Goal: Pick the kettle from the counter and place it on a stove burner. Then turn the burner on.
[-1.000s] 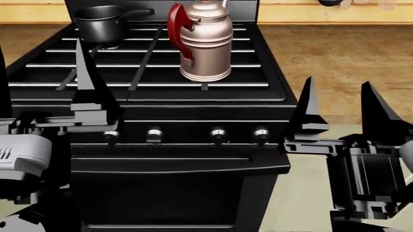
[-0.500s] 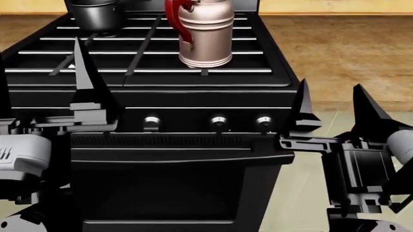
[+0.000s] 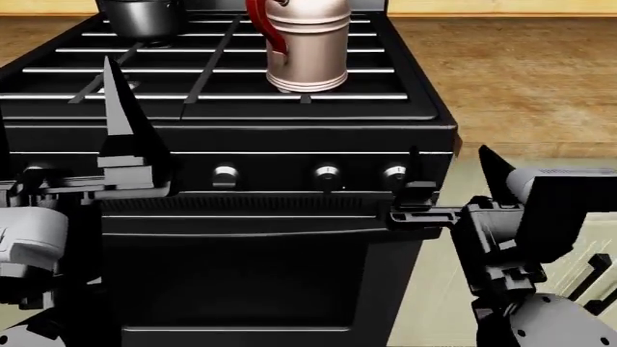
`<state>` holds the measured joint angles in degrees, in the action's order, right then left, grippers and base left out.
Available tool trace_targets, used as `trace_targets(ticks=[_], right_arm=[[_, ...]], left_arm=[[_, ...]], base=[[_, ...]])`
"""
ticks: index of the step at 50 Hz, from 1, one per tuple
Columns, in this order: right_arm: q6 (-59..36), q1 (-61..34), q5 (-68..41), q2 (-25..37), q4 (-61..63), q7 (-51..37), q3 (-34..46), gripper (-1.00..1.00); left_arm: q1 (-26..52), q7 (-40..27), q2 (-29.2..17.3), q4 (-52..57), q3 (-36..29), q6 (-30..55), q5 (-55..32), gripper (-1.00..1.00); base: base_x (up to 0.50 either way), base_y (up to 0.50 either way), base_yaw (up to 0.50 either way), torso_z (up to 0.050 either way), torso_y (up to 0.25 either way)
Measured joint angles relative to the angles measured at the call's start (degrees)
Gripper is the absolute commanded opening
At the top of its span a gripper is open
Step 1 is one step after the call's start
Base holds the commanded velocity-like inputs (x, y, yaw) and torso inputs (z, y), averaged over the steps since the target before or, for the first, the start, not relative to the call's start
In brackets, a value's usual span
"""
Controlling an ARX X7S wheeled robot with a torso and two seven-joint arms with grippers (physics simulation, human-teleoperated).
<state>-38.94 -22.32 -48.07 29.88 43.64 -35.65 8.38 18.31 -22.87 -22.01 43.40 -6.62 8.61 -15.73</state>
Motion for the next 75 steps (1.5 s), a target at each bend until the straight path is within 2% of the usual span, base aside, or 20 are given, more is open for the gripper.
trace_targets(ticks=[24,75], right_arm=[[-7.6,-2.7,-6.1,0.3,-7.0,-0.2,2.8,1.0],[-8.7,-11.1,-1.5,-4.2,-24.9,3.7,10.0,1.0]], left_arm=[[-0.7,0.6,-0.1,0.0,0.9,-1.5,-4.3,1.0],[-0.5,0.3,-0.8,-0.5,0.4,-1.6,-6.4,1.0]], base=[[0.0,0.0,0.0,0.0,0.0],[0.0,0.0,0.0,0.0,0.0]])
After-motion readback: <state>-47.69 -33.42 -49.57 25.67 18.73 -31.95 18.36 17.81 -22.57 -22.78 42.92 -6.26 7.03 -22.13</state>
